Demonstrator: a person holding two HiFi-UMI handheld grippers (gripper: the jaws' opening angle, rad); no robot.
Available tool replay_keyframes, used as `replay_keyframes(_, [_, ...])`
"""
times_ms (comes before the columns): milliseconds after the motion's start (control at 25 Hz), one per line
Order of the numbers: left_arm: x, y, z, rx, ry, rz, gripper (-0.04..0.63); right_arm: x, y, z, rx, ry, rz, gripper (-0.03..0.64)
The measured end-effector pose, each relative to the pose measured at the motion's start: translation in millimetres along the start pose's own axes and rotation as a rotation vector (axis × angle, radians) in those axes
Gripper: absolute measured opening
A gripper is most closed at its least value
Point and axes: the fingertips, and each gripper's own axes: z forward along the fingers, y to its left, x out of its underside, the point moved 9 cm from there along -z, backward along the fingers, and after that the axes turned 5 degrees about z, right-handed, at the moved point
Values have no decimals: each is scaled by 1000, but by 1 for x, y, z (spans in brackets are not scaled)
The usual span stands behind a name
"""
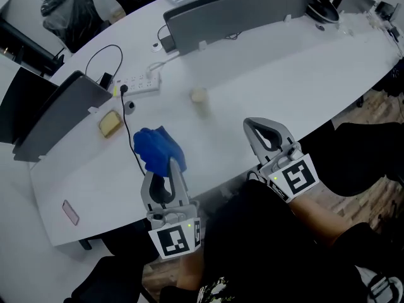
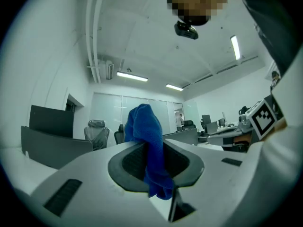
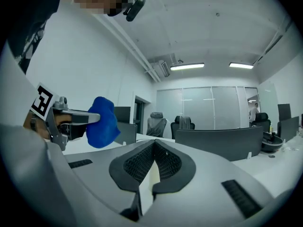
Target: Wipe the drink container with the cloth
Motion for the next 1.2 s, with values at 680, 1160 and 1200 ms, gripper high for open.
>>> replay_keyframes(680, [-45, -46, -9, -106, -45, 60, 64, -36, -31, -21, -83, -40, -48, -2])
replay_keyframes(1160, [-48, -59, 5, -112, -34, 75, 64, -38, -48, -22, -101, -60, -35, -2])
replay_keyframes(1200, [-49, -60, 7, -109, -34, 76, 64, -39, -50, -22, -98, -56, -35, -2])
